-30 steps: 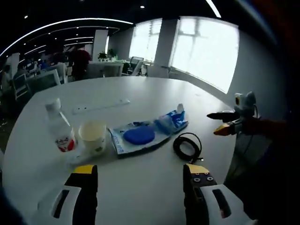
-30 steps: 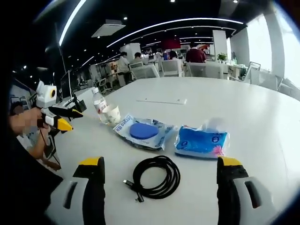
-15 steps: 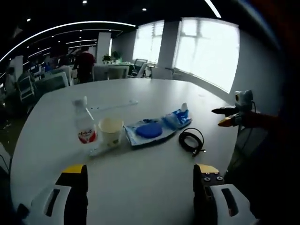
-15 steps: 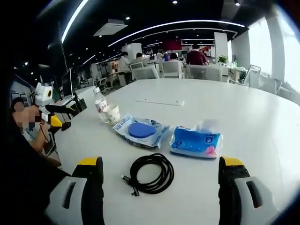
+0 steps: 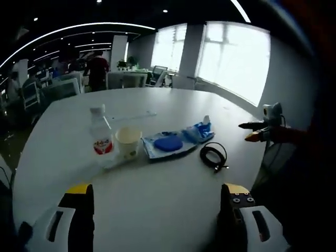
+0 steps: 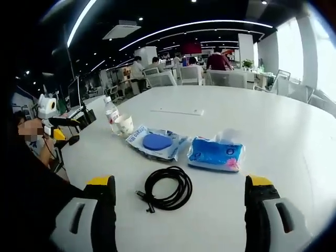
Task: Arrange the tabletop items into an orderly group along one side of the table until the central work area is clear of visible clutter.
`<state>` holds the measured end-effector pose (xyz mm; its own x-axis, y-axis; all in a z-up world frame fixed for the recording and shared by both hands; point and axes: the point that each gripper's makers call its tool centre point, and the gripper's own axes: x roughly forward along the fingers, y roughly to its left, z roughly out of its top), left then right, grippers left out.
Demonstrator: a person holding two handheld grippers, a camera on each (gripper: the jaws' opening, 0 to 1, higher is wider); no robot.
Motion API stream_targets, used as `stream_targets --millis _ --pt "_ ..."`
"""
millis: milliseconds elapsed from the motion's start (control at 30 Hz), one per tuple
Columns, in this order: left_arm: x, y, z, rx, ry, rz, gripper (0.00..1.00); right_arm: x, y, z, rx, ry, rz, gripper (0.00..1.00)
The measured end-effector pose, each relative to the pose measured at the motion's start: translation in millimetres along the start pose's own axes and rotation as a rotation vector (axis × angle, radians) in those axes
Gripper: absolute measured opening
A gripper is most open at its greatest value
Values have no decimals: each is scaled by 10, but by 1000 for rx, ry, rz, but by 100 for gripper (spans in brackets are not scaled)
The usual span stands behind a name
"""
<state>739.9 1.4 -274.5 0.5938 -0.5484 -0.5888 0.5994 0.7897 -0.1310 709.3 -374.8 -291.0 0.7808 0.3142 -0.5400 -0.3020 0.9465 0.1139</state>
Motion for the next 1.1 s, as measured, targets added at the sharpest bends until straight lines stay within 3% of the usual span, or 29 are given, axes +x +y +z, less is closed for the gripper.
stream_targets --millis 1100 --pt "9 -20 33 -13 -9 -13 100 33 24 -38 8 19 5 100"
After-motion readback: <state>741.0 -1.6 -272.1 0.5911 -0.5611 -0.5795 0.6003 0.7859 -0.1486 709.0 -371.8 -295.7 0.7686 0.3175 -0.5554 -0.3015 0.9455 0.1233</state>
